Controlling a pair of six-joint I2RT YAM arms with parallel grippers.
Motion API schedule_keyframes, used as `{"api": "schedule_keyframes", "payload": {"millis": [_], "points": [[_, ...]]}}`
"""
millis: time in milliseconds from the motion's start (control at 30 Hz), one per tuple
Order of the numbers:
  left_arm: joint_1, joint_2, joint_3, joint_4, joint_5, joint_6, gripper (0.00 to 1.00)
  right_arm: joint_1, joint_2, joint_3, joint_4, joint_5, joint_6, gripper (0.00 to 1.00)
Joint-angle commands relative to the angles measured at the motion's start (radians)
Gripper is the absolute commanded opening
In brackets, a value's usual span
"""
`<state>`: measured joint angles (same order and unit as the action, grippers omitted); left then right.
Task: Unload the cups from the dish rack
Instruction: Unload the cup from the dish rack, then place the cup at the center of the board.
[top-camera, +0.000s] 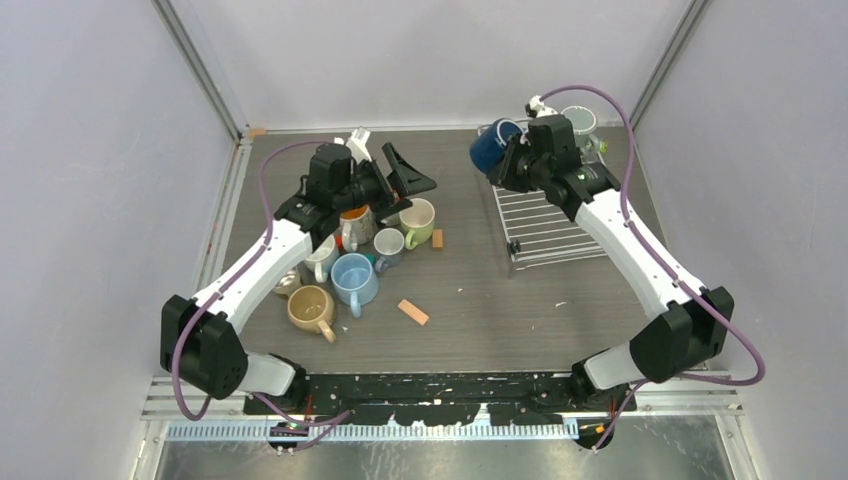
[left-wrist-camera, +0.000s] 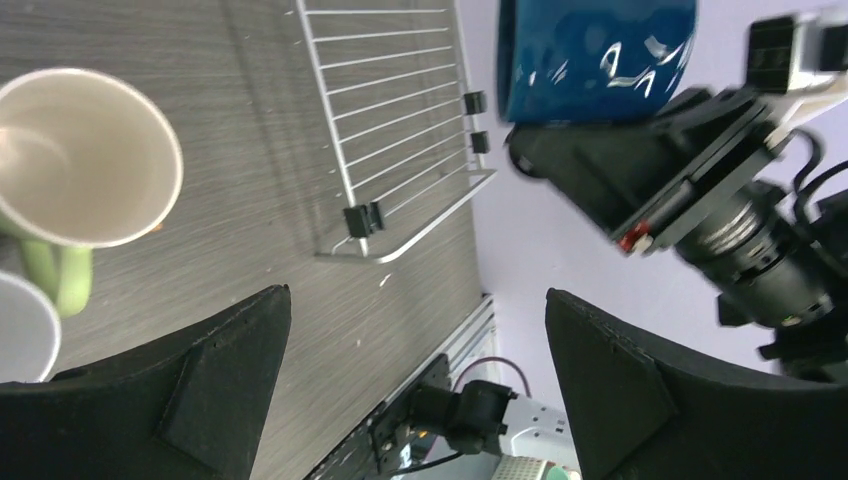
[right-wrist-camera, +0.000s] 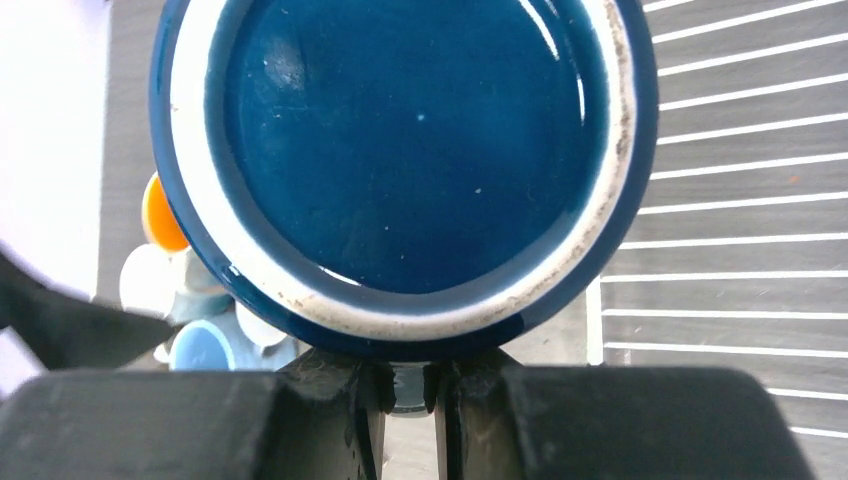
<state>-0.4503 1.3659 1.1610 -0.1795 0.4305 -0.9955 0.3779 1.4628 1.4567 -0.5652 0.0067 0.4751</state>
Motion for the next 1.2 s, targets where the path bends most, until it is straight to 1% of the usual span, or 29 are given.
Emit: {"api": "schedule_keyframes", "payload": {"millis": [0, 200, 400, 500, 667, 833, 967, 1167], "points": [[0.004, 0.027, 0.003, 0.250, 0.052, -0.121, 1.00, 0.022, -0.127, -0.050, 0.126, -0.130, 0.093, 0.01], [0.004, 0.070, -0.025, 0.428, 0.080, -0.239, 1.00, 0.041, -0.159, -0.127, 0.236, -0.283, 0.193, 0.01], [0.002, 0.129, -0.042, 0.592, 0.124, -0.357, 0.99, 0.052, -0.140, -0.188, 0.401, -0.421, 0.293, 0.01], [0.002, 0.148, -0.056, 0.693, 0.134, -0.418, 0.96, 0.059, -0.117, -0.208, 0.462, -0.463, 0.337, 0.01], [0.002, 0.168, -0.062, 0.775, 0.149, -0.488, 0.89, 0.063, -0.109, -0.260, 0.557, -0.511, 0.384, 0.01], [0.002, 0.191, -0.069, 0.882, 0.160, -0.577, 0.74, 0.065, -0.102, -0.315, 0.663, -0.550, 0.432, 0.01], [0.002, 0.193, -0.071, 0.912, 0.166, -0.612, 0.63, 0.065, -0.108, -0.345, 0.717, -0.570, 0.454, 0.01], [0.002, 0.208, -0.072, 0.994, 0.181, -0.683, 0.54, 0.065, -0.083, -0.365, 0.825, -0.647, 0.524, 0.01]]}}
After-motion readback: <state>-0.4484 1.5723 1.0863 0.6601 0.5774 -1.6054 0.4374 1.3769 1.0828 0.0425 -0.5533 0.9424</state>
